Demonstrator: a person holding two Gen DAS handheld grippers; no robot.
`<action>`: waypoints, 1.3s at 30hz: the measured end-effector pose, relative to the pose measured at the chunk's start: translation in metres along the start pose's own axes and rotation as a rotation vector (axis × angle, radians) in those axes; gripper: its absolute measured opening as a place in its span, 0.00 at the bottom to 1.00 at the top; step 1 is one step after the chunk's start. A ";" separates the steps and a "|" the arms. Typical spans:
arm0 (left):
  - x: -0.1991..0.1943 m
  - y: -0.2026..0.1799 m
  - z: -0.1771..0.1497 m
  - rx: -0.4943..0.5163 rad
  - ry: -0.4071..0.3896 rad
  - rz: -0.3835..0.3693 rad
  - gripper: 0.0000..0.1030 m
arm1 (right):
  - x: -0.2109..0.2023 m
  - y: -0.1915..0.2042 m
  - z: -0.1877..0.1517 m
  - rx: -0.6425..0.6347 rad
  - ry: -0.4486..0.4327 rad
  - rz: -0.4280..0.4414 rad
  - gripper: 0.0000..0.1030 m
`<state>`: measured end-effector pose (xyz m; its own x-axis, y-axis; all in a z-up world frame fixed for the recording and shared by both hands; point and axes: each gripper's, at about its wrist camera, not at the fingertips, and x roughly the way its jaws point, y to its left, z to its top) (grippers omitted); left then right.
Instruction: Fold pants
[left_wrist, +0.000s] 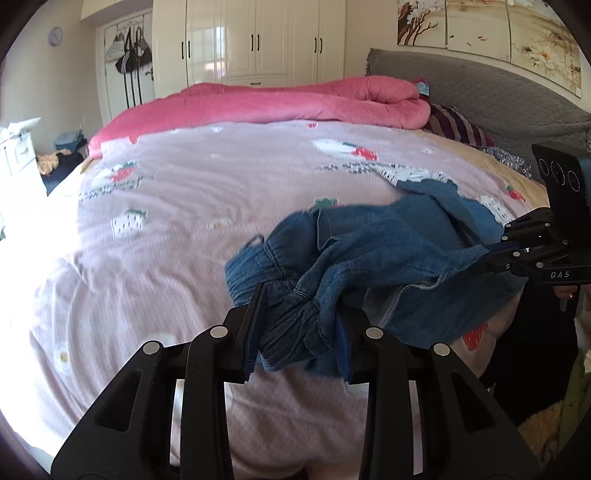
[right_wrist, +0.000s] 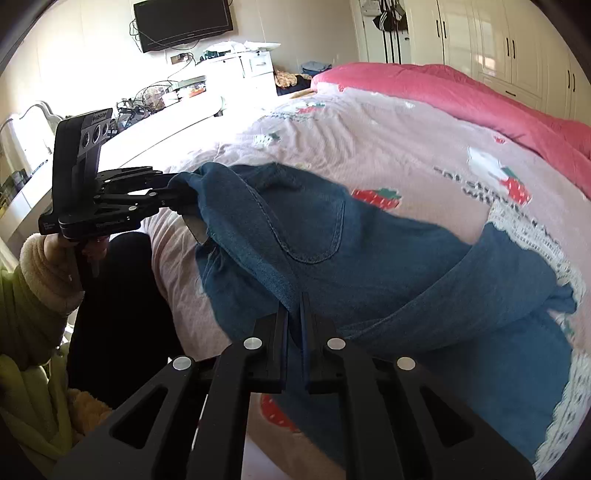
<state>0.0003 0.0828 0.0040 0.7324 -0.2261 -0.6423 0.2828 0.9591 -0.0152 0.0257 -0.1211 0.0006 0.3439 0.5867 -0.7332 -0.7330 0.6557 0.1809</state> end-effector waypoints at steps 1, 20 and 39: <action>0.000 0.000 -0.003 -0.002 0.010 -0.001 0.24 | 0.003 0.001 -0.003 0.005 0.004 0.000 0.05; 0.009 0.019 -0.018 -0.063 0.088 0.032 0.43 | 0.035 0.009 -0.030 0.076 0.051 -0.016 0.14; -0.045 0.041 -0.014 -0.107 0.071 0.129 0.65 | 0.013 0.012 -0.026 0.117 0.016 0.071 0.37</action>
<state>-0.0295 0.1350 0.0217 0.7118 -0.0912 -0.6964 0.1187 0.9929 -0.0087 0.0062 -0.1183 -0.0237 0.2834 0.6266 -0.7260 -0.6814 0.6643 0.3073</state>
